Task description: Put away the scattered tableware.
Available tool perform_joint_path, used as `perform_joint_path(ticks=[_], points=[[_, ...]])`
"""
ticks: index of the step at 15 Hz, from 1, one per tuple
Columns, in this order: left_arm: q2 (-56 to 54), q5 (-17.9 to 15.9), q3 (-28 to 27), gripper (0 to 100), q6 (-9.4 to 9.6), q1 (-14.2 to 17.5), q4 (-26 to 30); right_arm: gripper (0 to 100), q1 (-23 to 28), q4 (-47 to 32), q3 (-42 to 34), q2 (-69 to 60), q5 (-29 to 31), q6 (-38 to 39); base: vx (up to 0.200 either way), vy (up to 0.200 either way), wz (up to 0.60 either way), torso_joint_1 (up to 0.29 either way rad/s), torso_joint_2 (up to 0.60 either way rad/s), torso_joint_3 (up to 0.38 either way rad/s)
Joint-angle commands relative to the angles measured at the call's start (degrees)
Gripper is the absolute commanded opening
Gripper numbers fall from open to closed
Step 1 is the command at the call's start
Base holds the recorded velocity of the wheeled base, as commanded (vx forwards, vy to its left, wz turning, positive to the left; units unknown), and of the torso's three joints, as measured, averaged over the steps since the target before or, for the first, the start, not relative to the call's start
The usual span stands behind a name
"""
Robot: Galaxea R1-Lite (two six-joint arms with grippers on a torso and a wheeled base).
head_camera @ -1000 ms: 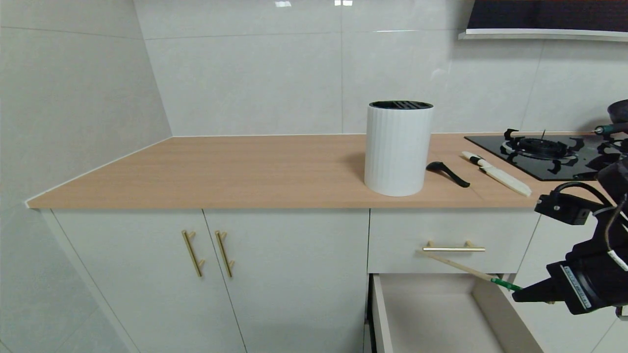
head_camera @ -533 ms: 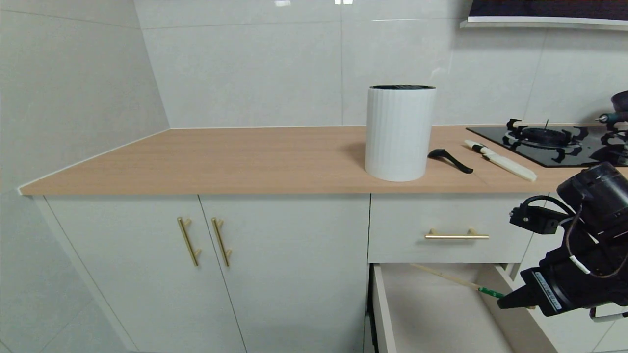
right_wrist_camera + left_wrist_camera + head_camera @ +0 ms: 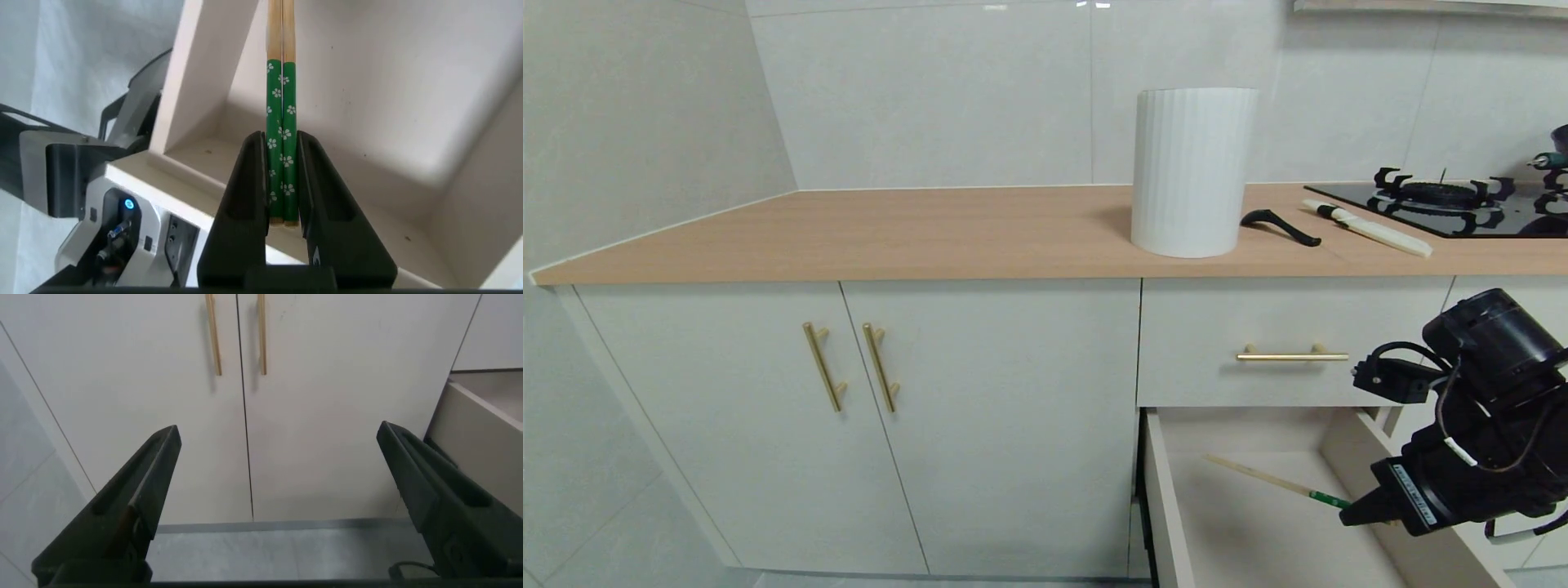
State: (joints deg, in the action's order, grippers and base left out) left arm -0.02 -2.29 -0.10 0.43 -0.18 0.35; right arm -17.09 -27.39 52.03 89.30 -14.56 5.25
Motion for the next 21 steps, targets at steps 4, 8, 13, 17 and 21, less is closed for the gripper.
perform_joint_path(ticks=[4, 8, 13, 17, 21], points=[[0.02, 0.01, 0.01, 100, 0.01, 0.01, 0.0, 0, -0.22, 1.64, -0.09, 2.46, 0.05, 0.2, 0.0, 0.0, 0.0, -0.003, 0.02, 0.009], [0.02, 0.01, 0.01, 100, 0.01, 0.01, 0.0, 0, -1.01, 10.61, -2.28, 10.2, 0.84, 0.99, 0.0, 0.0, 0.0, 0.0, 0.0, 0.0], [0.02, 0.01, 0.01, 100, 0.01, 0.01, 0.0, 0, -1.89, 25.37, -2.63, 25.49, 5.68, 11.27, 0.0, 0.0, 0.0, 0.0, 0.0, 0.0], [0.02, 0.01, 0.01, 100, 0.01, 0.01, 0.0, 0, -5.15, 31.96, -3.25, 34.28, 12.27, 13.38, 0.0, 0.0, 0.0, 0.0, 0.0, 0.0], [0.02, 0.01, 0.01, 100, 0.01, 0.01, 0.0, 0, -8.66, 34.07, -3.43, 40.08, 17.28, 13.38, 0.0, 0.0, 0.0, 0.0, 0.0, 0.0]])
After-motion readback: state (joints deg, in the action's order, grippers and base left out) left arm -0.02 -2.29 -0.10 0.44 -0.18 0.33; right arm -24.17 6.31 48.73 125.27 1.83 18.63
